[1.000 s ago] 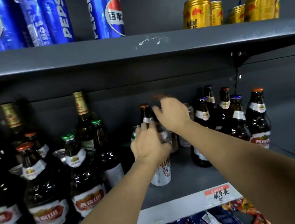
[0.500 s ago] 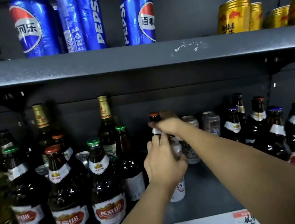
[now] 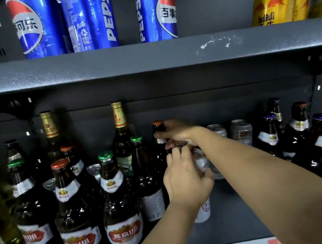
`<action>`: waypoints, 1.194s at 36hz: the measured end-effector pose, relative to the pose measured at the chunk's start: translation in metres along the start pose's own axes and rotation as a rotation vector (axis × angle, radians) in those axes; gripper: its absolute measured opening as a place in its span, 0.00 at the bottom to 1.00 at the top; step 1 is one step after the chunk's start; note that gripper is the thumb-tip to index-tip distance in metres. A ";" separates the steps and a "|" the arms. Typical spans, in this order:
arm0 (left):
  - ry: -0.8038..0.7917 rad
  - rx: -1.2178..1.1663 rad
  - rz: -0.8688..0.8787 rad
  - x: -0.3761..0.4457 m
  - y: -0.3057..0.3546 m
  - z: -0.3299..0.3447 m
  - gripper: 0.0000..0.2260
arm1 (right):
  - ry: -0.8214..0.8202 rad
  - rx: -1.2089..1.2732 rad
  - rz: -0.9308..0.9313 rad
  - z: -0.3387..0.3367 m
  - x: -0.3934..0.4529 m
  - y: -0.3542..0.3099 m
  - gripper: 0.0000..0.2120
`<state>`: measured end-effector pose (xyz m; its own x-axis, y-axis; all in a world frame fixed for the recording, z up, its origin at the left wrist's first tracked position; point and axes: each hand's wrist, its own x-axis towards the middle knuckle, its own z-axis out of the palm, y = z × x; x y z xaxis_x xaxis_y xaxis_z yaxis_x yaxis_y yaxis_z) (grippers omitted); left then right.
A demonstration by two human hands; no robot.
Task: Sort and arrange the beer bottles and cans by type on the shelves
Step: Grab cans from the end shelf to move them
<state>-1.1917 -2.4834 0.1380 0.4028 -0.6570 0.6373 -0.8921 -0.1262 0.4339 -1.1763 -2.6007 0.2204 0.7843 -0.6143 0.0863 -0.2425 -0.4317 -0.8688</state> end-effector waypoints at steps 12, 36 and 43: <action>-0.085 0.003 -0.075 0.007 0.004 -0.003 0.28 | 0.345 -1.268 0.370 -0.066 -0.032 0.055 0.30; -0.261 0.125 -0.017 0.003 0.016 -0.036 0.28 | 0.588 -0.786 0.132 -0.015 -0.121 0.046 0.24; -0.152 0.110 -0.053 -0.027 0.051 -0.076 0.20 | 0.580 -0.863 0.026 -0.018 -0.179 0.022 0.24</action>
<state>-1.2326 -2.4156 0.1908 0.4214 -0.7508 0.5086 -0.8910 -0.2383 0.3865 -1.3328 -2.5121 0.1947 0.4335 -0.7548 0.4923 -0.7607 -0.5994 -0.2492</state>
